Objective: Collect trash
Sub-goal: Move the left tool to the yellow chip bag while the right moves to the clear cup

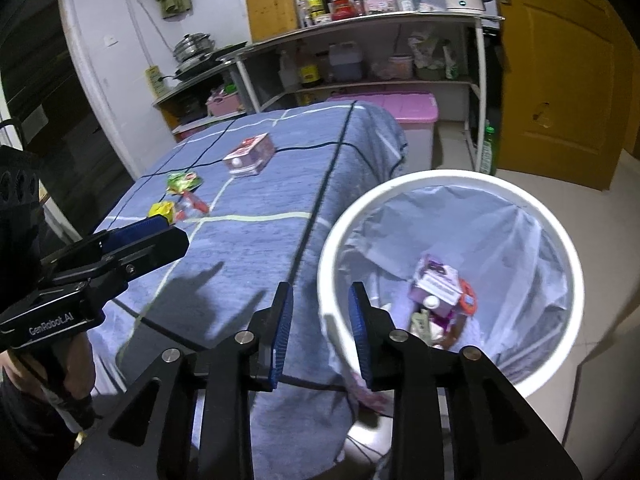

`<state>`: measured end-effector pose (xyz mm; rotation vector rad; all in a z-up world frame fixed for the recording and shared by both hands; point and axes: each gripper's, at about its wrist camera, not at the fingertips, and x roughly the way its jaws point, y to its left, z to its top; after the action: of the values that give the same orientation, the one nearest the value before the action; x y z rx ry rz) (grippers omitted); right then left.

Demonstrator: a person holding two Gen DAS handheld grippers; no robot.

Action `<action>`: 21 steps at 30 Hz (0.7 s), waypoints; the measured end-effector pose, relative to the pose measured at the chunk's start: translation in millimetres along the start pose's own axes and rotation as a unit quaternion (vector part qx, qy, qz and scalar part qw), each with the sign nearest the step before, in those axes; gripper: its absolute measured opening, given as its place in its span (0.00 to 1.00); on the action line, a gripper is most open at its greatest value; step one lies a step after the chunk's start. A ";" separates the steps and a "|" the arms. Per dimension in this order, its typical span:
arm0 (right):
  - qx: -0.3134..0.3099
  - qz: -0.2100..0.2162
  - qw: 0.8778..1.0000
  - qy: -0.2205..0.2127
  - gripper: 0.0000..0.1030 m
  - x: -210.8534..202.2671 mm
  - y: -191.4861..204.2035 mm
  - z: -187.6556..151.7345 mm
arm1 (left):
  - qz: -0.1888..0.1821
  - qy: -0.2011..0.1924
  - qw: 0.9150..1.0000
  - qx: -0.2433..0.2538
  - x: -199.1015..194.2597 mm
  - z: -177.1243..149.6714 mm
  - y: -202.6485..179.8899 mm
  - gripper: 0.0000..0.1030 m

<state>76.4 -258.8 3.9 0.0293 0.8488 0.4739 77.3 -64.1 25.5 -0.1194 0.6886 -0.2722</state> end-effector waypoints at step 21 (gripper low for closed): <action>-0.052 0.060 0.996 0.029 0.38 53.6 64.1 16.9 | 0.098 -0.012 0.991 -0.090 -25.0 -19.5 111.4 0.61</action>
<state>93.8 -176.4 -9.6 -0.0305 0.8815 0.6343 69.6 49.4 3.7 -0.2243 0.6956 -0.0191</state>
